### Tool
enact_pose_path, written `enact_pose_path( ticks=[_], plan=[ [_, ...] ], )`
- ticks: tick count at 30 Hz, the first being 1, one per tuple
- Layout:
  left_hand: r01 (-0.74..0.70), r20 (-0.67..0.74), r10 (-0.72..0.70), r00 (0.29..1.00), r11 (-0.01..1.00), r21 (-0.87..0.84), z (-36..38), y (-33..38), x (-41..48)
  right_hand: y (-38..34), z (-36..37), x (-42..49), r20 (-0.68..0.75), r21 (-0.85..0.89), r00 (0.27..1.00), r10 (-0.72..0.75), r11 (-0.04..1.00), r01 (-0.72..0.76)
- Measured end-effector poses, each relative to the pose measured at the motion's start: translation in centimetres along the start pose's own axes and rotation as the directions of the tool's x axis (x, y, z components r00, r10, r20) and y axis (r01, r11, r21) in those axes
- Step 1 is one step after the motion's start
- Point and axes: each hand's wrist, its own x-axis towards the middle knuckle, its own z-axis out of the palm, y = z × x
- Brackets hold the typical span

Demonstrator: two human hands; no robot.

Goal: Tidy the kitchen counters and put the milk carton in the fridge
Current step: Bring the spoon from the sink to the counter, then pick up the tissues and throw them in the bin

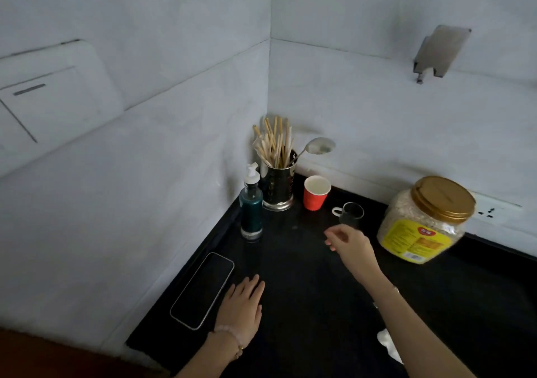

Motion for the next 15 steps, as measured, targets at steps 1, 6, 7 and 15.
enact_pose_path(
  ticks=[1,6,7,15],
  plan=[
    [-0.003,-0.001,0.003,1.0,1.0,0.006,-0.1,0.0,0.0,1.6,0.0,-1.7,0.003,-0.006,0.998,0.059,0.998,-0.059],
    [-0.022,0.007,0.022,1.0,0.999,0.034,-0.5,-0.1,-0.2,7.6,0.2,-10.0,-0.029,0.03,0.959,0.281,0.959,-0.28],
    [-0.028,0.006,0.028,1.0,0.999,0.026,-0.7,0.0,-0.2,8.3,0.4,-11.5,-0.049,0.065,0.95,0.307,0.951,-0.304],
    [-0.206,-0.016,0.215,0.976,0.906,-0.371,-1.1,3.6,-5.2,11.4,1.9,-23.4,-0.138,0.275,0.875,0.464,0.867,-0.416]
  ],
)
